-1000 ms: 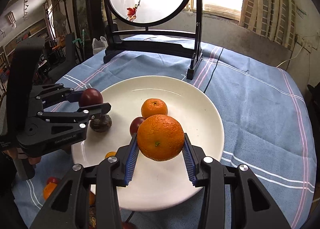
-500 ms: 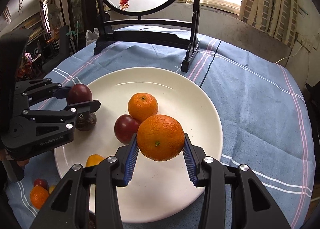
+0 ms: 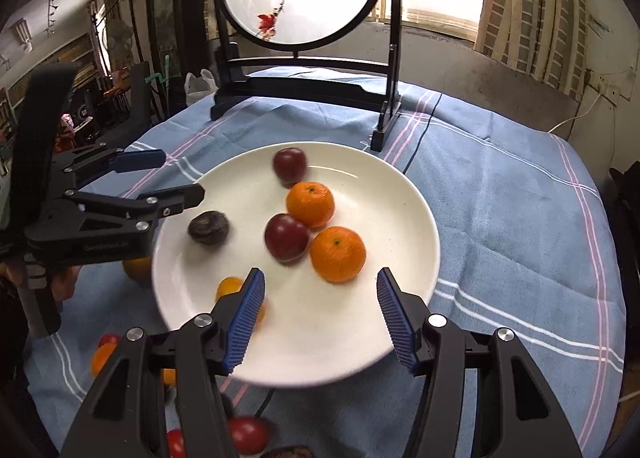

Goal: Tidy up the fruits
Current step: 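Lower the plum and orange onto the plate and open both grippers, then grasp a yellow-orange citrus with the right gripper while the left grasps a large orange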

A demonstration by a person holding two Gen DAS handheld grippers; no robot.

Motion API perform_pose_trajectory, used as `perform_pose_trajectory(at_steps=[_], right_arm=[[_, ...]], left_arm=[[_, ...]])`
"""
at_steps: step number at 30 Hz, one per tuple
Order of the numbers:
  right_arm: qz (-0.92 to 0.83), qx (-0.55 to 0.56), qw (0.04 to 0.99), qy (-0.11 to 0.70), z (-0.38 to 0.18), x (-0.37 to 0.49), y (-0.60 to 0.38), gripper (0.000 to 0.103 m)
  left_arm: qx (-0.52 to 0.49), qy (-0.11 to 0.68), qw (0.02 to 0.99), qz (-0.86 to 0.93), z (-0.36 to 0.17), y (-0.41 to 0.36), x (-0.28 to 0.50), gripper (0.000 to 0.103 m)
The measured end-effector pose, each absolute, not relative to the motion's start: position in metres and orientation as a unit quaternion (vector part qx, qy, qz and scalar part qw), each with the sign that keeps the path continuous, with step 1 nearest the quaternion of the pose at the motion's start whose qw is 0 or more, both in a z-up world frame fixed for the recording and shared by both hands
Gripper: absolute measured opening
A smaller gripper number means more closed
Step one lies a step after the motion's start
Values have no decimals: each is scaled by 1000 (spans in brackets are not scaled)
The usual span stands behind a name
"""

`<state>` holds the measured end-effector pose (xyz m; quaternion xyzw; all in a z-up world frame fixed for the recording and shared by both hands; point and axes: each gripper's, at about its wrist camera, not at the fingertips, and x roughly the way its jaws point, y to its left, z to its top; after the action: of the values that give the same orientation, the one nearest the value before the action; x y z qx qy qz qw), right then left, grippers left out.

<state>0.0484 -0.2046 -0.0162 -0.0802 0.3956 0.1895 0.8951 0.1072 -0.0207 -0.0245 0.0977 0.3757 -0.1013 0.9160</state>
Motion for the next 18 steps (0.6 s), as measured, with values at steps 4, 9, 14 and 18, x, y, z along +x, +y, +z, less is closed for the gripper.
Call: perform_pose_trajectory(at_steps=[4,9,14,18], right_arm=[[239,-98,882,395,-15,-7,-184,59],[299,-121,852,413,-32,-66,-147,59],[311,-138,826,449,-59,-84,-119,55],[296,-131,819,473,-78,-74,-112,48]], left_arm=[[97,367,920,-103,-16,-4,73,77],[99,357,923,-104,-8,18,27,81],[109,354,923,-103,-8,35,-8,82],[119,359,919,-114,-13,39,-27,82]])
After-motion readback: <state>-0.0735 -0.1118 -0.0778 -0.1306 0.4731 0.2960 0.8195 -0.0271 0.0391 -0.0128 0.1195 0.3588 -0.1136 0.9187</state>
